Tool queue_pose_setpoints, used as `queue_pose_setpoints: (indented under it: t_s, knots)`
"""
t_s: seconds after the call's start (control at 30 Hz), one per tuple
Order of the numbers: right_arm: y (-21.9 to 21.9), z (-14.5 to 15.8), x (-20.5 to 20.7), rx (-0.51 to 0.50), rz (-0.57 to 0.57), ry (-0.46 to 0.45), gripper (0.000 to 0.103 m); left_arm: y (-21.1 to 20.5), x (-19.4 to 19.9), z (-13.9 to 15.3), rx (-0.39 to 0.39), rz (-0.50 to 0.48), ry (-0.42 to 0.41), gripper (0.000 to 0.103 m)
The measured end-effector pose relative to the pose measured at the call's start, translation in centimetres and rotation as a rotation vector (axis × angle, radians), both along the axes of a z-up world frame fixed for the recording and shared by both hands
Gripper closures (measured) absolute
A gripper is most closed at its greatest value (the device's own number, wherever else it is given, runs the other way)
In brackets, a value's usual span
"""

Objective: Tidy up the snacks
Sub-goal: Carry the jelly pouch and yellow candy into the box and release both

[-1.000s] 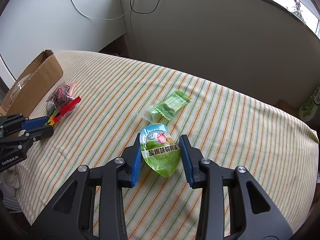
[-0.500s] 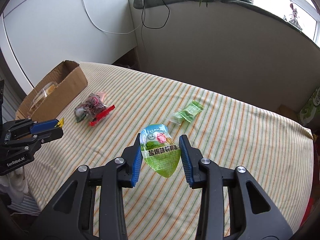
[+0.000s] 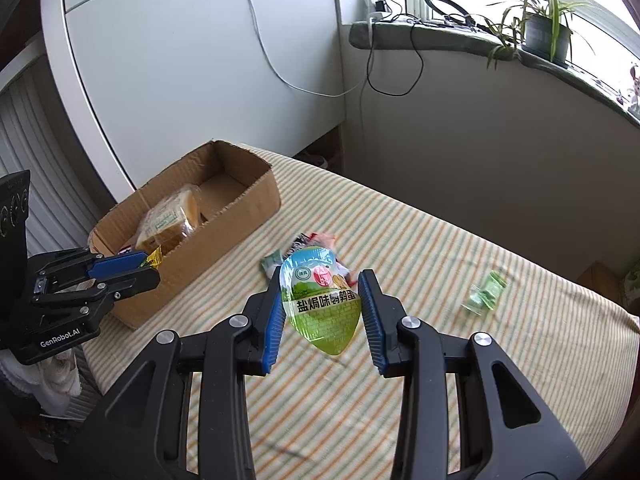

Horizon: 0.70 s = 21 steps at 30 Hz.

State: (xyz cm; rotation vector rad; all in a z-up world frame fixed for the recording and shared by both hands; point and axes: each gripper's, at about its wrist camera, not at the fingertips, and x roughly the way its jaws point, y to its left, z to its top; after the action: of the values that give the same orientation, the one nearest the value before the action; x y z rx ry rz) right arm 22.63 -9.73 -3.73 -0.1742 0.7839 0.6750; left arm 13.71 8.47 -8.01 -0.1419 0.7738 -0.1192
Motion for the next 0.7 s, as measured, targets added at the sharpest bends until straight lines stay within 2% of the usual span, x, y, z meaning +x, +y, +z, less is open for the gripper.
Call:
queue_pose_setpoints:
  t_s: [0.4,0.7]
  knots:
    - [9.8,0.1,-0.1,0.002,0.117,0.007,0.066,6.8,-1.7,-0.1,-0.014,0.104,-0.006,0.081]
    - [14.4,-0.9,0.6,-0.016,0.162,0.028,0.066,10.1,-2.4,-0.7,-0.025,0.153,-0.006,0.081]
